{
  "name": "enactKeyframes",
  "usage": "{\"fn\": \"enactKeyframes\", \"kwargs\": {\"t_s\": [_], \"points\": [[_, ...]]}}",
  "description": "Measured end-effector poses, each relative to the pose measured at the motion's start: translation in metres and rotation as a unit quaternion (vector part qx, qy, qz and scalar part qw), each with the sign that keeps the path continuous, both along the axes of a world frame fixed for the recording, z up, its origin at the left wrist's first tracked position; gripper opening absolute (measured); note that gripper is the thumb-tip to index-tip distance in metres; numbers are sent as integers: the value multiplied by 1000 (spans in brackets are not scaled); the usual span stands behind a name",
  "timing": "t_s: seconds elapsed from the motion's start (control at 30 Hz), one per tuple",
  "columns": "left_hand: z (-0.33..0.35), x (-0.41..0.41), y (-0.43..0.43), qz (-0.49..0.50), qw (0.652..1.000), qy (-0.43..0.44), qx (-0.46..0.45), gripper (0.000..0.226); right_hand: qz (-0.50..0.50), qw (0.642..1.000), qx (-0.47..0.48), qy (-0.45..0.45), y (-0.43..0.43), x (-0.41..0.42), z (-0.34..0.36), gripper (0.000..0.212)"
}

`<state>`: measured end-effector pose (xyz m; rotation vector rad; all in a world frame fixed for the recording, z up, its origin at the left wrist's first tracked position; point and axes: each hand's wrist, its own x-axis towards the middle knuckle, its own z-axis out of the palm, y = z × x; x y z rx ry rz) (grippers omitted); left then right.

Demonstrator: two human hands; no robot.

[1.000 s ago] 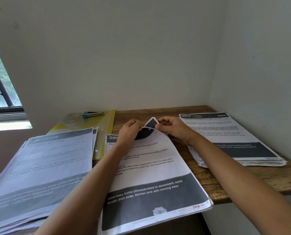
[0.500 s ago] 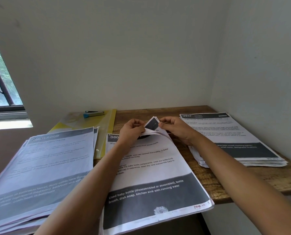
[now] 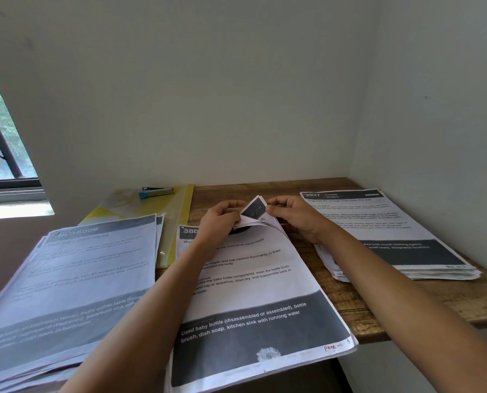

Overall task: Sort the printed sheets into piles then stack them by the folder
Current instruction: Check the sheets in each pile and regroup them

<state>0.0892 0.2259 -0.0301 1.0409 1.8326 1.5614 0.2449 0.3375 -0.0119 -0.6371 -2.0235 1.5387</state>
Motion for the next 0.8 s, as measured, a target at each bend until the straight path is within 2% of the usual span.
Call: {"fn": "enactKeyframes", "kwargs": {"t_s": [0.23,0.37,0.53,0.7,0.8], "points": [[3,2,-3,-24,1000,15,-10,45,3,1000,8,6,-2,0,1,13],[1,1,-2,-13,1000,14,5,35,-4,1000,9,5,-3,0,2,11],[0,0,0,21,1000,3,10,28,-7,1000,-9,3,-6,1,4,21],[2,2,-1,46,999,-1,14,19,-4,1000,-16,0,-2,1,2,13],[1,3,-2,58,998,6,21,17,2,1000,-14,0,-1,1,1,18]]}}
